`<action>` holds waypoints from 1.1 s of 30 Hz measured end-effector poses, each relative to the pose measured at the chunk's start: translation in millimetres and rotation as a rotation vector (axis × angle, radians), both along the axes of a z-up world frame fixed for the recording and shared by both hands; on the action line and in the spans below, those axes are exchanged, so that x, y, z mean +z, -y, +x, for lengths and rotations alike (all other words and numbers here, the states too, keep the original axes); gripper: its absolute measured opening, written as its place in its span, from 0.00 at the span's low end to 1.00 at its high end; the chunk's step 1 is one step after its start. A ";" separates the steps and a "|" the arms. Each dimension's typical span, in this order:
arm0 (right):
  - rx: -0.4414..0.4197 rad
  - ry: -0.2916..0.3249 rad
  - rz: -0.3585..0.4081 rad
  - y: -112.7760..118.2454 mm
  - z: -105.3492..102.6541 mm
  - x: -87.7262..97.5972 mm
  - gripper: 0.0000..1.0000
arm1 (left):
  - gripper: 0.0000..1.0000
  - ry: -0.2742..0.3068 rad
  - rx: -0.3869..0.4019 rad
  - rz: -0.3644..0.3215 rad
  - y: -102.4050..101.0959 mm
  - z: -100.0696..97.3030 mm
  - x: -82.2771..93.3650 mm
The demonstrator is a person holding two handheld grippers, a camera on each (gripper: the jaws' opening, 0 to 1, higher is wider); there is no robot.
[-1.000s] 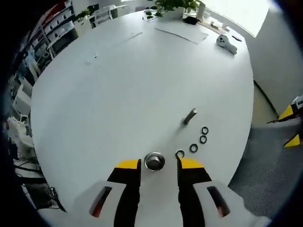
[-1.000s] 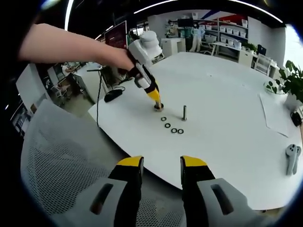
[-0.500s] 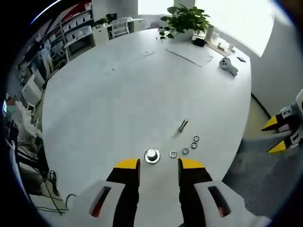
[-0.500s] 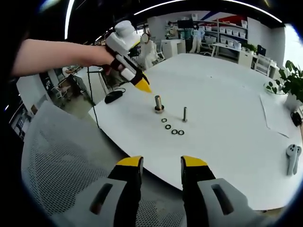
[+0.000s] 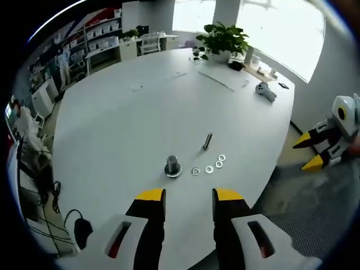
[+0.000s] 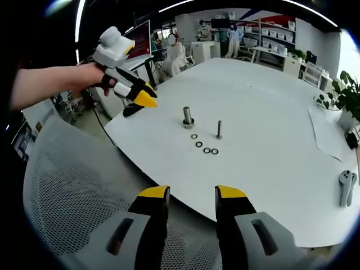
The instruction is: Place the washer onto the threaded stud by aligning its center hole with the stud, sliding it down to the base, and recovering from edge contact or off-axis alignment until the washer reaches the visible bottom stop.
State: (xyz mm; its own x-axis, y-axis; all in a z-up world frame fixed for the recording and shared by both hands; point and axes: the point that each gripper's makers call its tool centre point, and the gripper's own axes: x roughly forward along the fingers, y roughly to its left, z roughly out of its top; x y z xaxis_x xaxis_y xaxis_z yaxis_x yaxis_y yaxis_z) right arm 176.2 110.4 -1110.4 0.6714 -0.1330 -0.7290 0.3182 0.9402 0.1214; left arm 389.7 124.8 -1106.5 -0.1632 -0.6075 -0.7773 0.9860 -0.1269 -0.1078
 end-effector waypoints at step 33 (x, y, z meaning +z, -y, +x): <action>-0.066 -0.071 0.022 4.2 -11.5 -10.4 0.37 | 0.35 -0.118 0.025 -0.131 -82.6 -29.8 39.7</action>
